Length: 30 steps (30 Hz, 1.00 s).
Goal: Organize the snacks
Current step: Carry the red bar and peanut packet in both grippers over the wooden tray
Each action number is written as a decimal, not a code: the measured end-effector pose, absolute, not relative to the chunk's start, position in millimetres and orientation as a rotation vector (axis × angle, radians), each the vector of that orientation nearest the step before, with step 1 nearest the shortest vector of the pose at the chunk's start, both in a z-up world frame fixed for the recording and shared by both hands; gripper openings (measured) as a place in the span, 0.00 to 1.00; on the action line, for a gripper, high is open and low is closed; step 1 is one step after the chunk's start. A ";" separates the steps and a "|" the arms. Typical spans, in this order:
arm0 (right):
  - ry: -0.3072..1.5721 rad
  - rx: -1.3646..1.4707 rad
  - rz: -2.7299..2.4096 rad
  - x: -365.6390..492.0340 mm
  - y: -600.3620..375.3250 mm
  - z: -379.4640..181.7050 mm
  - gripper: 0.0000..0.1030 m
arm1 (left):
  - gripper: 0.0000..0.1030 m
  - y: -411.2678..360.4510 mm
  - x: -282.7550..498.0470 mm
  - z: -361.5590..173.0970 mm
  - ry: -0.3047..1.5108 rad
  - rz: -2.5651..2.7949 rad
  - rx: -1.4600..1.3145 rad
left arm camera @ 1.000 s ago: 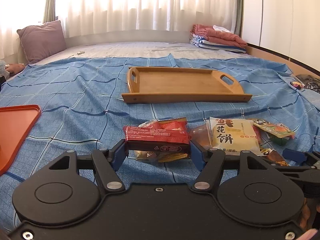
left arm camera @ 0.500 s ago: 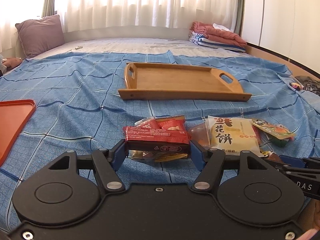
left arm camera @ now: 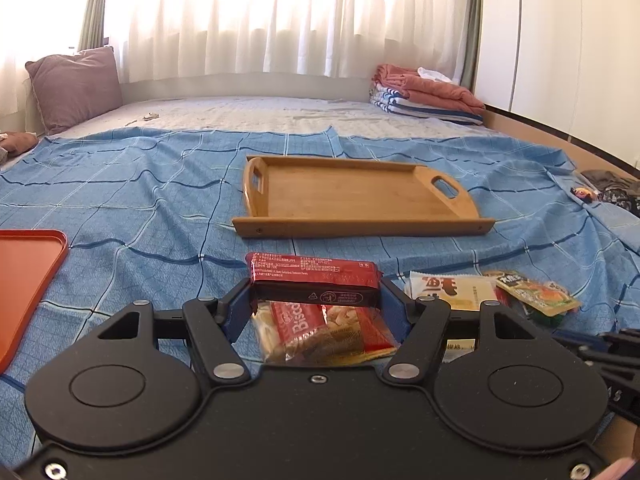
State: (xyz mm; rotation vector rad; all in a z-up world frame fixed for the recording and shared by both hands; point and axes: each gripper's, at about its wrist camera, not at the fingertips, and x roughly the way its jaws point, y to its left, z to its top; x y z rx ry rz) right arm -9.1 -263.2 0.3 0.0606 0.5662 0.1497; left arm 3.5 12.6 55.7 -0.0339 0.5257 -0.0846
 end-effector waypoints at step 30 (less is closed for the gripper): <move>0.626 -0.033 0.180 -16.8 -231.1 -18.5 0.48 | 0.63 7.3 5.7 44.3 0.569 -0.096 -0.037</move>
